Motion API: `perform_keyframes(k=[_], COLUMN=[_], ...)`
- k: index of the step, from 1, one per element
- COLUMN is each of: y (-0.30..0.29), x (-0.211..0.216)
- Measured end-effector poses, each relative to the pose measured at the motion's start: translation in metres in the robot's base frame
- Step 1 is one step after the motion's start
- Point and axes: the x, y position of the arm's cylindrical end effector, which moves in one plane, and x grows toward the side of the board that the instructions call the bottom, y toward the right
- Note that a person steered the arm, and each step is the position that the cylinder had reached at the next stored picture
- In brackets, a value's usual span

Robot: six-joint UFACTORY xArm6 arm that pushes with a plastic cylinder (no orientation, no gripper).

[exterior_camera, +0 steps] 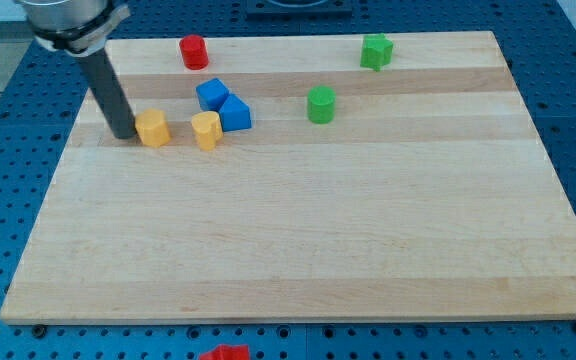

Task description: Place the yellow heart to the bottom of the yellow hexagon

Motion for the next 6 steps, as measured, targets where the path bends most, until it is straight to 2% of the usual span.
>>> perform_keyframes(k=[1,2,3,4,5,6], y=[0.076,0.015,0.082,0.196,0.213,0.149], x=[0.001,-0.003,0.057,0.074,0.034,0.003])
